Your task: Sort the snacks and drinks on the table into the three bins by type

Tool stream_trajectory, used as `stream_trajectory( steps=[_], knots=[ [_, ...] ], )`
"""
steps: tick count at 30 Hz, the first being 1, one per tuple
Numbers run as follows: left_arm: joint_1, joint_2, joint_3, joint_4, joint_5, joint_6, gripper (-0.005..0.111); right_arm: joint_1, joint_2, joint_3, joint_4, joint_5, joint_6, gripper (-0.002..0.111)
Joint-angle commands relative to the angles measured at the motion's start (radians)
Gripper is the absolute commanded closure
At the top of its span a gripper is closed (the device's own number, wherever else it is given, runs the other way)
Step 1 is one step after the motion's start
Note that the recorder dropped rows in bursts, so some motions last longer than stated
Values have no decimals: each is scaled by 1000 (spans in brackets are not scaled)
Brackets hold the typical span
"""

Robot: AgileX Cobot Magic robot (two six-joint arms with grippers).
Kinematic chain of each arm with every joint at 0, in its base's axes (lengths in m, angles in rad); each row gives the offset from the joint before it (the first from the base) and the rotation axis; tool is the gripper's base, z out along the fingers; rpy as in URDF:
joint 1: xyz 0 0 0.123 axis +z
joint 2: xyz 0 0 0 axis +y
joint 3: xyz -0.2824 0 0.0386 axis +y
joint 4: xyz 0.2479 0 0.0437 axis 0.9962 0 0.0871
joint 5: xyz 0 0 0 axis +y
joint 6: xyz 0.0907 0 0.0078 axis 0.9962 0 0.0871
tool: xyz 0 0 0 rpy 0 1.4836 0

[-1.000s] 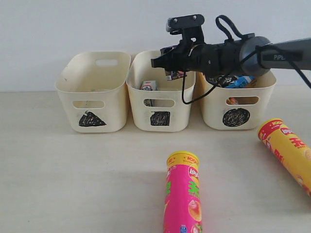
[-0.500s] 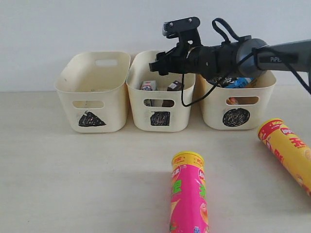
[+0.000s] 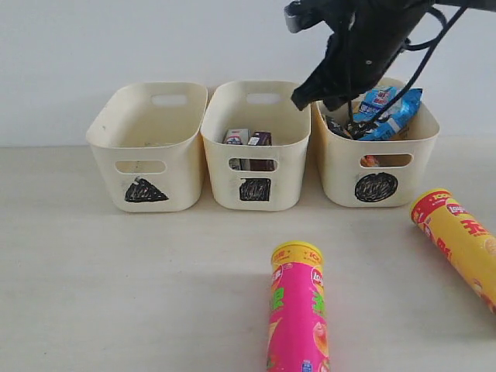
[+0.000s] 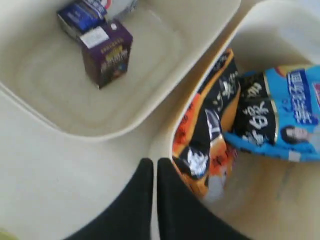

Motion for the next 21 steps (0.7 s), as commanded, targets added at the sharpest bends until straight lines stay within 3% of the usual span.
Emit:
stream_trajectory(
  steps=[1,8,14,21],
  knots=[
    [3,-4,-3,7,-45,10,102,-77,-40,10,-15,143,12,108],
    [3,-4,-3,-261,-195,-139,102,-233,-207,243,-17,21,33,108],
    [3,-4,-3,-283,-251,-153,102,-325,-350,399,-20,47,-20,108],
    [3,-4,-3,-283,-402,-309,102,-460,-507,517,-19,43,65,108]
  ],
)
